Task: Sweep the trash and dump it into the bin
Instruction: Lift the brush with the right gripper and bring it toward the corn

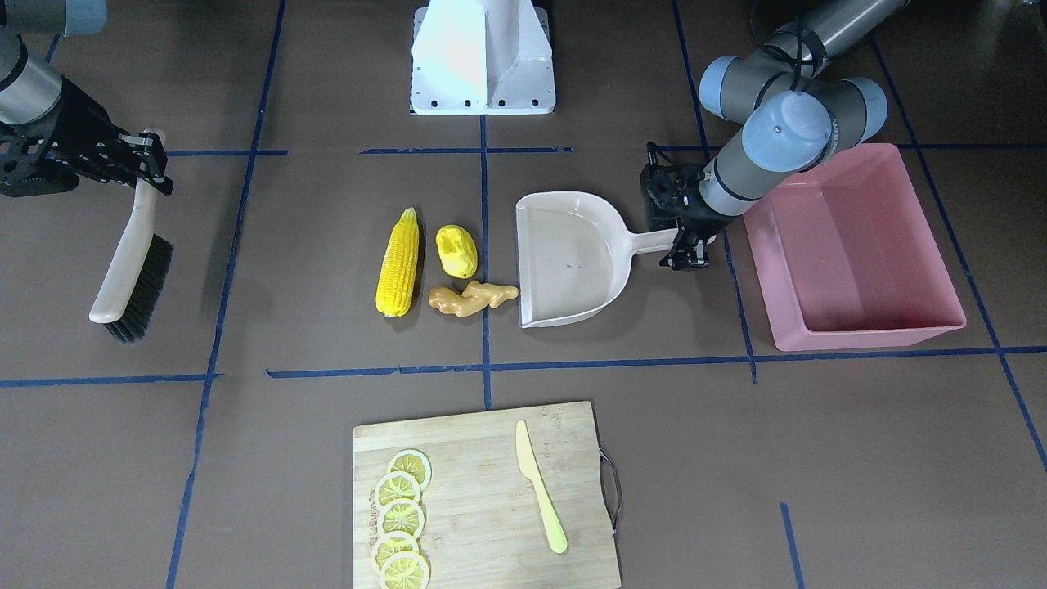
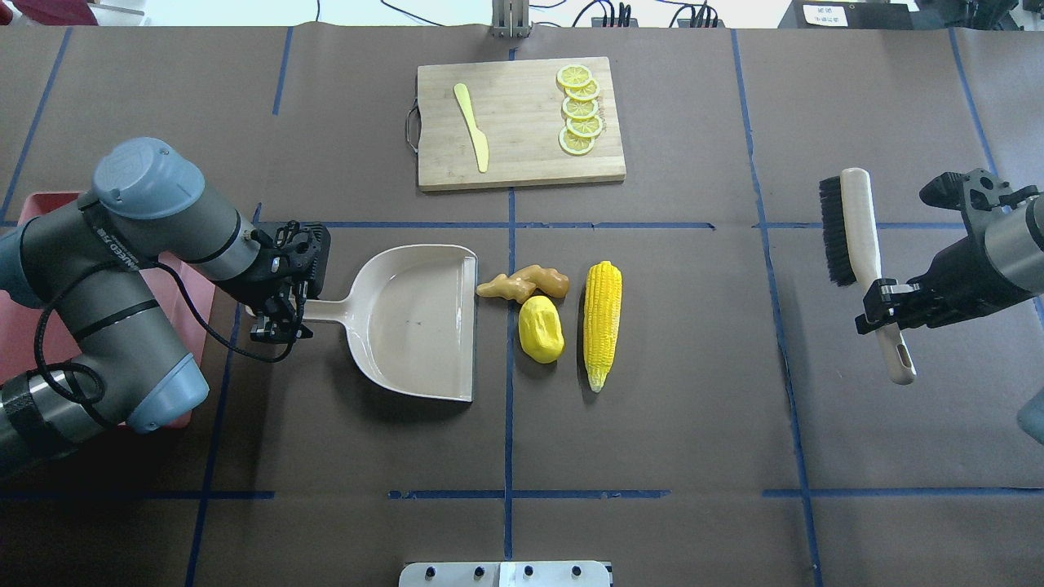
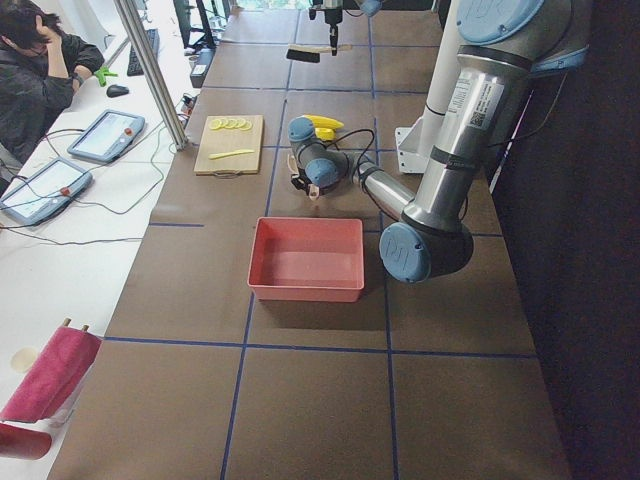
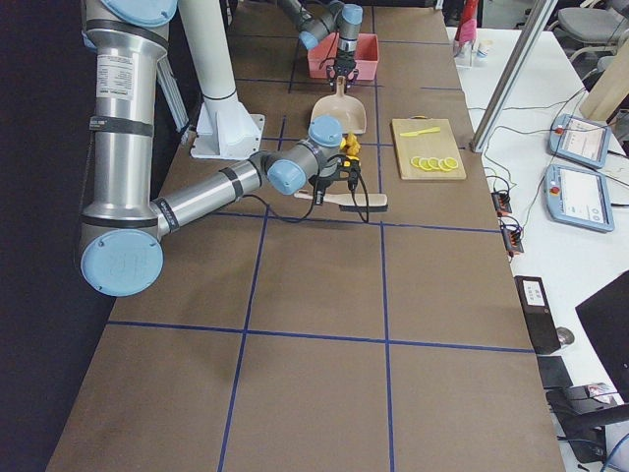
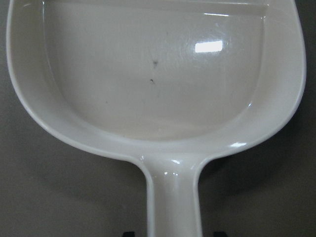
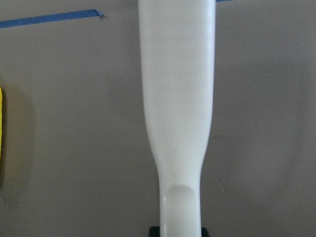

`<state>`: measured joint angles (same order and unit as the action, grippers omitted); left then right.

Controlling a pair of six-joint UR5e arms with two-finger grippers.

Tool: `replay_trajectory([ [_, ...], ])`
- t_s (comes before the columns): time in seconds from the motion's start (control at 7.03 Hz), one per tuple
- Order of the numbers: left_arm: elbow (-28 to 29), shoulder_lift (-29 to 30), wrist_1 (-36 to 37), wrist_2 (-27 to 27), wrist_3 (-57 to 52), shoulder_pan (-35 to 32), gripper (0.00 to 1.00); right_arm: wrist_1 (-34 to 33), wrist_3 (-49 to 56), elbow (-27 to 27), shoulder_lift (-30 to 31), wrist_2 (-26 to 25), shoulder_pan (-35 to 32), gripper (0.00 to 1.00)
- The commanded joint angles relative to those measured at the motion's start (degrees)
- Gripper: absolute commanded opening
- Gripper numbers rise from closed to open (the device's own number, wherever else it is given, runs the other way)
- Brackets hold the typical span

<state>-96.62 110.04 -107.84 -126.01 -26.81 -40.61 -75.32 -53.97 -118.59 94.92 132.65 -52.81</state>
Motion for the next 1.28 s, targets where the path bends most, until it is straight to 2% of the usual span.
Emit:
replay_trajectory([
  [0.0,0.1,0.0,0.1,0.5,0.0,-0.2,0.11,0.0,0.0,0.0,0.0,0.1,0.0,0.00],
  [0.14,0.1,0.1,0.0,0.4,0.0,-0.3,0.08,0.0,0.0,0.0,0.1,0.1,-0.1,0.01],
  [0.28,0.1,0.4,0.0,0.3,0.0,-0.3,0.00,-0.1,0.0,0.0,0.0,0.1,0.0,0.00],
  [0.43,0.1,0.5,0.0,0.2,0.0,-0.2,0.00,-1.8,0.0,-0.1,-0.3,0.2,0.7,0.00],
  [0.71,0.0,0.5,-0.1,0.1,0.1,-0.2,0.00,-13.1,-0.2,-2.2,-7.0,-0.8,3.6,0.00],
  [0.85,0.0,0.5,-0.1,0.1,0.2,-0.2,0.00,-16.8,-0.2,-2.2,-10.0,-3.6,6.9,0.00],
  [1.14,0.1,0.5,0.0,0.3,0.4,-0.1,0.00,-32.1,-0.1,-2.2,-19.7,-8.6,11.6,0.00],
])
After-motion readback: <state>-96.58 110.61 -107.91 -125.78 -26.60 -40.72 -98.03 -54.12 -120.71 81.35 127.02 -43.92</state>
